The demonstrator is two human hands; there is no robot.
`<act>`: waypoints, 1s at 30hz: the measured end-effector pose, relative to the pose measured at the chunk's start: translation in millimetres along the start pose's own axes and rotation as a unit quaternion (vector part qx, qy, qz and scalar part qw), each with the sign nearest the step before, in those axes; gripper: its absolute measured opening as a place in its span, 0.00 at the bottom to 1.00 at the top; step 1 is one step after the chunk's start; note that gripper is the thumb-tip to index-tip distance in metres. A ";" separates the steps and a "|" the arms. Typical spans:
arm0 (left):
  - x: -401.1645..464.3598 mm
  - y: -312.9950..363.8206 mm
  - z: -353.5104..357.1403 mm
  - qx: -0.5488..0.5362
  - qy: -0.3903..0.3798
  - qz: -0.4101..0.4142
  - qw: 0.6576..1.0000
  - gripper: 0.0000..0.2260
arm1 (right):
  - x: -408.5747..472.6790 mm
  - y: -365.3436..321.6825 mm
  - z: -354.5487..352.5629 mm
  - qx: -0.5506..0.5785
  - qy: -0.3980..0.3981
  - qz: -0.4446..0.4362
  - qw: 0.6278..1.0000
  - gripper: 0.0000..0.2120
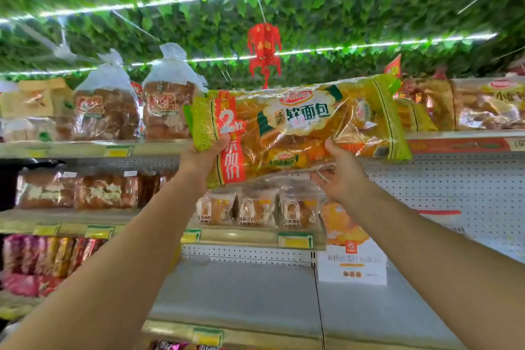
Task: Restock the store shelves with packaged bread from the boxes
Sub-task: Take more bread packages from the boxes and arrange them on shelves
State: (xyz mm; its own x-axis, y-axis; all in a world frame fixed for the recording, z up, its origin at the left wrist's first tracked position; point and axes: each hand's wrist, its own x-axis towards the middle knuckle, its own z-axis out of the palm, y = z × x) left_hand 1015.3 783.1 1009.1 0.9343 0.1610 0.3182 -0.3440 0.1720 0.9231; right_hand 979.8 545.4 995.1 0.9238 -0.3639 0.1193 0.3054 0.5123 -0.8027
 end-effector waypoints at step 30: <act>280.6 6.5 -2.5 0.050 -0.025 0.108 0.993 0.25 | 177.3 -22.5 136.3 -0.175 0.009 0.090 0.980 0.09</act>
State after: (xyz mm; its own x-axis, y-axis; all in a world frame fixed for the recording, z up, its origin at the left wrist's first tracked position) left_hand 1274.9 831.8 1103.8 0.8441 0.1349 0.5190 -0.5281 0.0409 0.8482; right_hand 1168.2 575.5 1114.0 0.9505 -0.3067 -0.0502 0.0372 0.2725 -0.9614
